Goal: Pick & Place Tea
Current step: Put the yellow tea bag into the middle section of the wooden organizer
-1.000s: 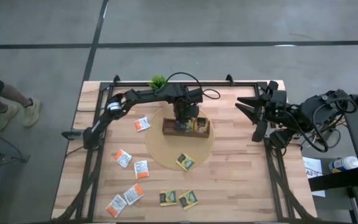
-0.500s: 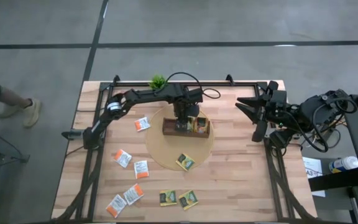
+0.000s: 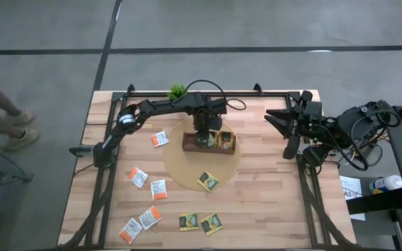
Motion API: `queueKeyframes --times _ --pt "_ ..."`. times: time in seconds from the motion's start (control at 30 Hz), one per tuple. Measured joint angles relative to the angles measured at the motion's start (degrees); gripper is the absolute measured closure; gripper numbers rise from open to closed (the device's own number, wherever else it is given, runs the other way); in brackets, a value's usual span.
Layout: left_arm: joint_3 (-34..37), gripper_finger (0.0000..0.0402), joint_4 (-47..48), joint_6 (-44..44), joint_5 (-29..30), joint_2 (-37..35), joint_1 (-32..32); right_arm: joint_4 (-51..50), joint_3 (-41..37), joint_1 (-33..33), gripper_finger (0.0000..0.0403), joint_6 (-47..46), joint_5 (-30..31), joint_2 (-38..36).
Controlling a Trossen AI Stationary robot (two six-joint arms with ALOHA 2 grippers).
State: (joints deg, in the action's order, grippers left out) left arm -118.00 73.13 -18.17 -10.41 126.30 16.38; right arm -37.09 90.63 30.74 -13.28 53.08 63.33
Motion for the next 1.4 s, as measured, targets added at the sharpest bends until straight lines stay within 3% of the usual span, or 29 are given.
queueKeyframes --times 0.33,1.4 --pt "0.07 0.0399 -0.01 -1.02 -0.2 0.0 -0.02 -0.03 0.0 0.0 0.0321 -0.22 -0.02 0.0" --pt "-1.35 0.0401 2.38 -1.17 1.52 -0.01 -0.13 -0.01 0.0 0.0 0.0335 -0.22 -0.57 0.0"
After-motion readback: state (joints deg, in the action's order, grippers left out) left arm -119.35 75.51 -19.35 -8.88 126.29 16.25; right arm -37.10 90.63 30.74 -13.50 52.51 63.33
